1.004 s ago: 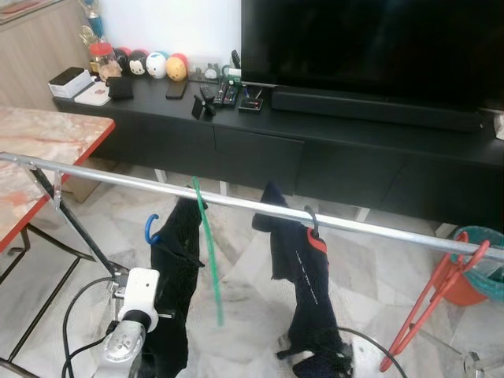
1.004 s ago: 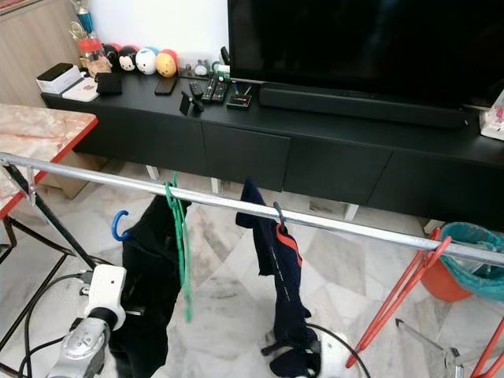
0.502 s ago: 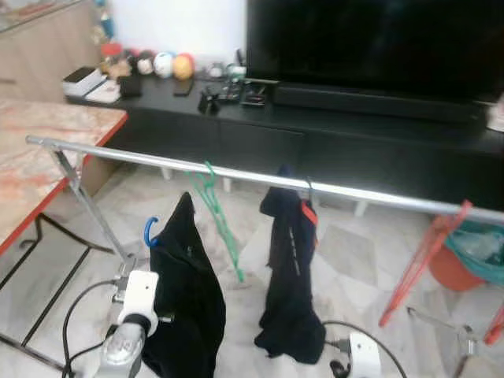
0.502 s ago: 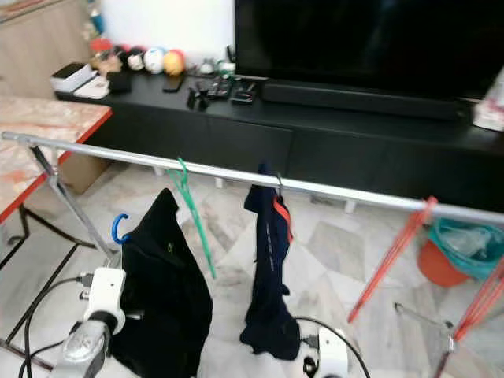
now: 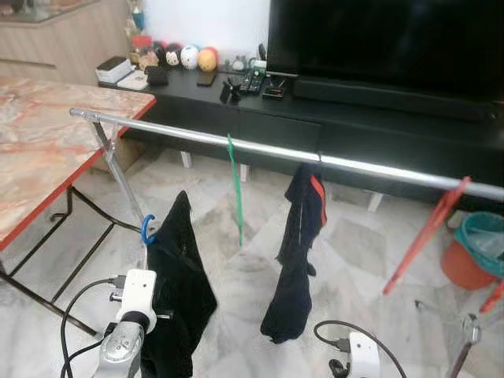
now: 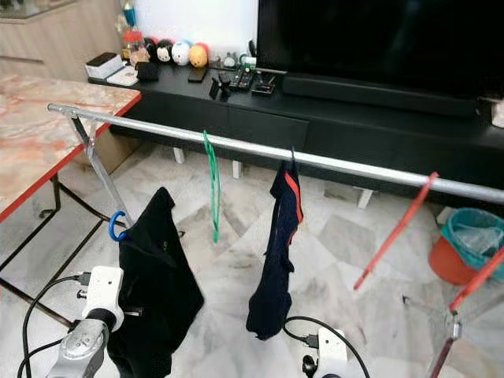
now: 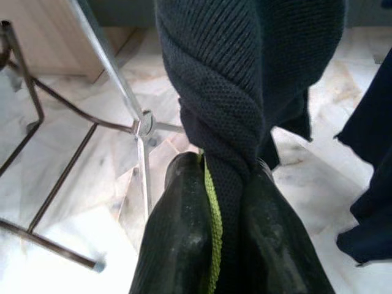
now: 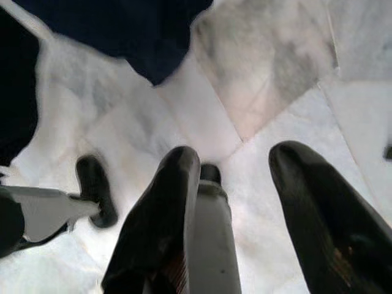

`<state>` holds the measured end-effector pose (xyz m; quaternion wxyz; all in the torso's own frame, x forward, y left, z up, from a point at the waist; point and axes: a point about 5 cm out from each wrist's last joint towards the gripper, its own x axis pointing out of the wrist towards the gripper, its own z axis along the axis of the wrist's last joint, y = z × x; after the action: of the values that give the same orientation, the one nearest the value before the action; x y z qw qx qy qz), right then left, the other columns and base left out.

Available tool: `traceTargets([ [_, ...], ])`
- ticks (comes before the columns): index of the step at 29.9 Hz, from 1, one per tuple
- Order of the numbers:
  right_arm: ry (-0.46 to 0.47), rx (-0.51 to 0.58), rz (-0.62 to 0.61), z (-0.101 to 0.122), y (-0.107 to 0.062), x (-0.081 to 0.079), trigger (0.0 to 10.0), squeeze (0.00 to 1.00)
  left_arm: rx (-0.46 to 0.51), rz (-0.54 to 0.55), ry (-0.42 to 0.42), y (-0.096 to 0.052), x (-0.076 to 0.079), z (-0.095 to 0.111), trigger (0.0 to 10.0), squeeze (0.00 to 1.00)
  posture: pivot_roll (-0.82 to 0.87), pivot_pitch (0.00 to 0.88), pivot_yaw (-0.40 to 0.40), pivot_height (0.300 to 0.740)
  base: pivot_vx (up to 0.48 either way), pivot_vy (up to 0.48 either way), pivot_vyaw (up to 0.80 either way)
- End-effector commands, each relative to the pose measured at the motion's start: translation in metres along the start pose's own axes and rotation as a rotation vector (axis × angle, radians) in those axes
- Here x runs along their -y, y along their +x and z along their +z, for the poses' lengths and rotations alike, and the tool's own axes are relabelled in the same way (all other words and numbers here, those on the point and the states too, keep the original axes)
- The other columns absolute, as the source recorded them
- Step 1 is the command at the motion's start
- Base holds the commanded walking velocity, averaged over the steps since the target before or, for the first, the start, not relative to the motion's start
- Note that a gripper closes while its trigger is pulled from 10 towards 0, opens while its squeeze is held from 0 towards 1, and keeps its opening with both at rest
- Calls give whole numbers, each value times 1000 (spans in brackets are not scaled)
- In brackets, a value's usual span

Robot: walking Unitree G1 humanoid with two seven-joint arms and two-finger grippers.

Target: Hang hanger

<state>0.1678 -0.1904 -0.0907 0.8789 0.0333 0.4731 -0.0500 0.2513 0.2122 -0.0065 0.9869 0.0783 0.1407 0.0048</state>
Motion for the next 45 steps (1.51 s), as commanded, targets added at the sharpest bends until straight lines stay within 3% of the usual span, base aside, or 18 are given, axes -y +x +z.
traceTargets([
  [1, 9, -5, 4, -2, 0, -1, 10000, 0, 35, 22, -7, 5, -6, 10, 10000, 0, -26, 0, -2, 740, -274, 0, -788],
  [17, 9, 34, -7, 12, 2, -1, 10000, 0, 7, 39, -25, 9, -6, 9, 10000, 0, -18, 0, -13, 740, -278, 0, -98],
  [28, 53, 69, -45, 25, 3, 10, 10000, 0, -7, 63, -45, 13, -7, 10, 10000, 0, -9, 0, -51, 740, -284, 0, 0],
  [39, 128, 42, -90, 6, 0, 13, 10000, 0, -55, 54, -37, 6, -9, -2, 10000, 0, -68, 0, -4, 740, -284, 0, 0],
  [45, 154, -6, -103, -16, -4, 9, 10000, 0, -69, 62, -10, -3, -19, -10, 10000, 0, -42, 0, 10, 740, -95, 0, 0],
])
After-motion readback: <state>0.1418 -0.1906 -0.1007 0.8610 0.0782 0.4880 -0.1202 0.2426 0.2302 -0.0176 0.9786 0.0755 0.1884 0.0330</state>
